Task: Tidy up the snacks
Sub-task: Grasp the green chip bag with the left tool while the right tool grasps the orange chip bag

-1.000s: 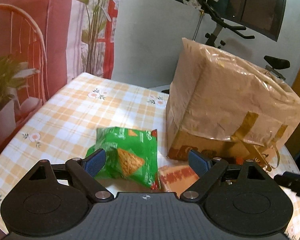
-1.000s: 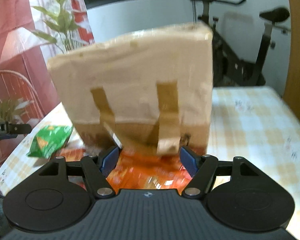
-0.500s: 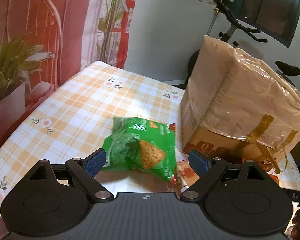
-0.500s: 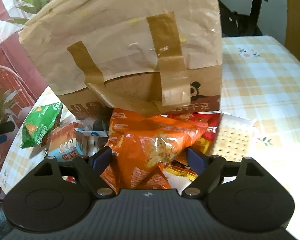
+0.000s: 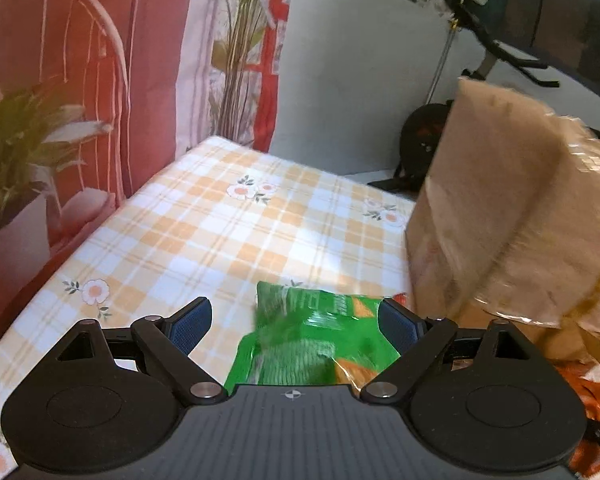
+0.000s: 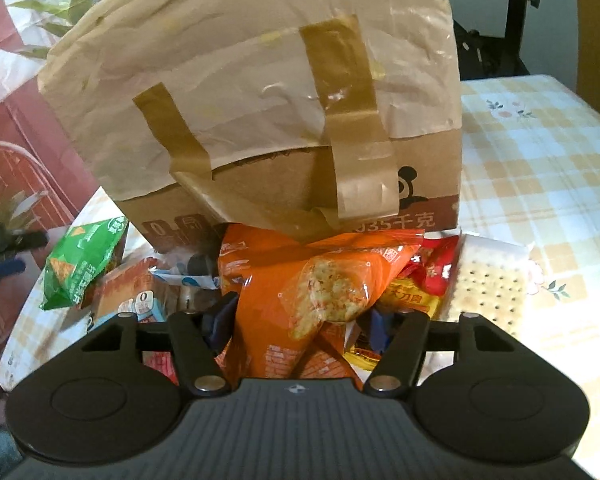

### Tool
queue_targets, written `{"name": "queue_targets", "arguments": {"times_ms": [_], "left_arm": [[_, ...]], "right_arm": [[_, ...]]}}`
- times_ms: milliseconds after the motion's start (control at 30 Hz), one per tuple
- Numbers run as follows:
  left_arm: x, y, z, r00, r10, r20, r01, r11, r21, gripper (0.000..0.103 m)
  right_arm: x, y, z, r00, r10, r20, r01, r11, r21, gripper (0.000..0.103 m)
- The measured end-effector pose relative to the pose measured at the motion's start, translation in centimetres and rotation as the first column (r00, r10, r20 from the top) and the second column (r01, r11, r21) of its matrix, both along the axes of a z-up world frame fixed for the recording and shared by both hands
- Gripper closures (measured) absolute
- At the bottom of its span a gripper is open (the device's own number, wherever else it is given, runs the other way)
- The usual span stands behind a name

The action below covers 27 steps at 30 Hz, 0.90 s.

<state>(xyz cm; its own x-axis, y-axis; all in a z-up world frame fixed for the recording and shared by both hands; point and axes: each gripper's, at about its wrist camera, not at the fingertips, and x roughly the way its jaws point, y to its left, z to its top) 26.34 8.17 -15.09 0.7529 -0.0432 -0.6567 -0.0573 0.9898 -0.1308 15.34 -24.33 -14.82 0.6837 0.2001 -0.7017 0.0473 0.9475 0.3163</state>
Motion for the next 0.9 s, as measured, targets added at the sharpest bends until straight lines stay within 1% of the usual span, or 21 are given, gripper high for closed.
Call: {"name": "queue_targets", "arguments": {"times_ms": [167,300,400,533,600,700,833,900], "left_arm": [[1.4,-0.6,-1.5,0.999,-0.032,-0.035,0.033,0.999,0.015,0.011],[1.5,-1.1,-2.2,0.997,-0.061,-0.045,0.061,0.998,-0.006,0.01],[1.9,-1.6,-2.7,0.995,-0.07,-0.066,0.071,0.997,0.015,0.009],[1.7,-1.8,-3.0,0.996,-0.076,-0.052,0.078,0.996,0.042,0.009],[1.6,-1.7,-2.8,0.996,-0.081,-0.044,0.083,0.996,0.043,0.017],[0.8,-1.8,-2.3,0.998,-0.045,-0.035,0.047,0.995,0.086,0.019],[-0.9,-1.5,-1.5,0.998,-0.065,-0.012,0.066,0.997,0.044,0.021],[-1.8,-1.6,-1.0,0.997,-0.071,0.0,0.071,0.997,0.043,0.022]], "right_arm": [[0.0,-0.1,0.0,1.0,-0.002,-0.003,0.002,1.0,-0.002,0.039],[-0.1,0.0,0.2,1.0,0.013,0.005,-0.013,1.0,-0.018,0.039],[-0.2,0.0,0.2,1.0,0.014,0.005,-0.014,1.0,-0.015,0.039],[-0.2,-0.1,0.1,1.0,0.01,0.0,-0.01,1.0,-0.004,0.039],[-0.3,-0.1,0.1,1.0,0.011,0.0,-0.011,1.0,-0.004,0.039],[-0.4,-0.1,0.2,1.0,0.008,-0.002,-0.008,1.0,0.0,0.039],[-0.6,-0.4,0.3,1.0,-0.004,0.003,0.004,1.0,0.007,0.039],[-0.7,-0.4,0.4,1.0,-0.003,0.007,0.003,1.0,0.008,0.039]]}}
